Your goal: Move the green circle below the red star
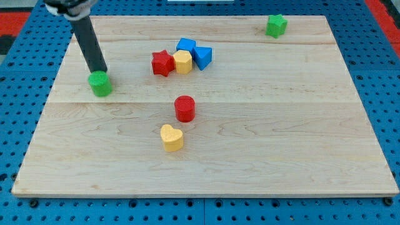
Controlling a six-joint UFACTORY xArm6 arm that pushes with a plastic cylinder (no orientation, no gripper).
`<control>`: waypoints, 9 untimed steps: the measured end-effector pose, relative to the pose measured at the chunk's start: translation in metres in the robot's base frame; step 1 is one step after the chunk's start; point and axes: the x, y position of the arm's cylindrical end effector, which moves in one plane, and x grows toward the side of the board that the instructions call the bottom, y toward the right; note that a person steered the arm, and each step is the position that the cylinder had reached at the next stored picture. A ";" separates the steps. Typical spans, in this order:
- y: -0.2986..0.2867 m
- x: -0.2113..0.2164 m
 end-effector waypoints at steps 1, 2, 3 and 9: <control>0.002 0.008; -0.061 0.016; -0.009 0.089; 0.040 0.033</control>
